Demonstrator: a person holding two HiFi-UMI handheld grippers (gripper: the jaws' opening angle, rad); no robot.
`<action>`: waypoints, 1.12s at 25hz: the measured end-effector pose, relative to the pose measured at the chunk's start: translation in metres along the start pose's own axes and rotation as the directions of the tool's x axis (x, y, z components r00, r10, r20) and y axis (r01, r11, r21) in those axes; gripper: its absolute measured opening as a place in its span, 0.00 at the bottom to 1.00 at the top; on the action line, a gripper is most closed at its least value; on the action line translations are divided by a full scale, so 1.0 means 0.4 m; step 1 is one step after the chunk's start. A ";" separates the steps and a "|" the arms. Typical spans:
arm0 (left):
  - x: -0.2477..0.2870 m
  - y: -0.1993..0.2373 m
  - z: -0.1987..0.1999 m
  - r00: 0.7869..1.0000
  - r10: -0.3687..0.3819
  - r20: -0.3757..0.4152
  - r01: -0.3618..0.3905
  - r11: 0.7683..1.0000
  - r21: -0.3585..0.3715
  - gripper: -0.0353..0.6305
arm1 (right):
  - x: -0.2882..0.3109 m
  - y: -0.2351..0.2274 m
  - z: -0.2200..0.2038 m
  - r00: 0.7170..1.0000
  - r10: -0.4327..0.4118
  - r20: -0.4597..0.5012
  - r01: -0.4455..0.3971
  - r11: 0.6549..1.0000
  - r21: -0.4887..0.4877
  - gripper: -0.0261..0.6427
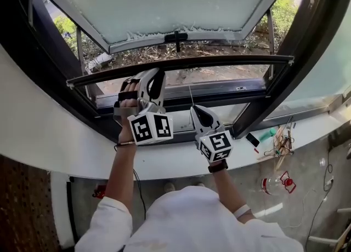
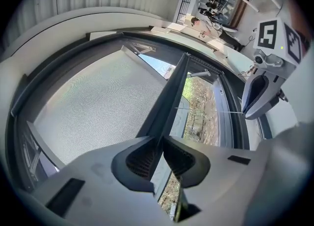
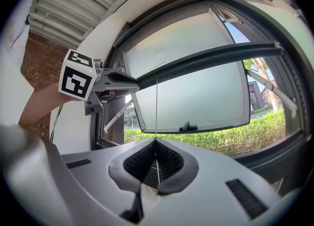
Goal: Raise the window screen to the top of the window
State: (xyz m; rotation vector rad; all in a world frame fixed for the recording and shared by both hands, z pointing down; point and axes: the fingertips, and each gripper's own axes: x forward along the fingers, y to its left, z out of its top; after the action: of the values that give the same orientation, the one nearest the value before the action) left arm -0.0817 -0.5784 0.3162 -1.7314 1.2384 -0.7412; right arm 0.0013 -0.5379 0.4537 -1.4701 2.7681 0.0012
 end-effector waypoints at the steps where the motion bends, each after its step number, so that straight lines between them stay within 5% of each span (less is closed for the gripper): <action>1: 0.000 0.009 0.005 1.000 0.005 0.006 -0.005 1.000 0.002 0.11 | 0.001 0.000 0.009 1.000 0.001 0.005 -0.001 1.000 -0.006 0.04; 18: -0.009 0.196 0.101 0.988 0.104 0.117 -0.105 0.994 0.008 0.12 | 0.047 0.028 0.201 0.994 0.044 0.100 -0.037 0.997 -0.069 0.04; 28: -0.065 0.276 0.103 0.953 0.243 0.178 -0.205 0.956 -0.208 0.12 | 0.045 0.021 0.329 0.982 0.036 0.184 -0.007 0.988 -0.154 0.04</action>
State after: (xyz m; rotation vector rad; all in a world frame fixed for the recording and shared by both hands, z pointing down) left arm -0.1035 -0.5566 0.1996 -1.7290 1.3692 -0.3132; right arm -0.0151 -0.5477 0.3218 -1.3890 2.6839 0.3404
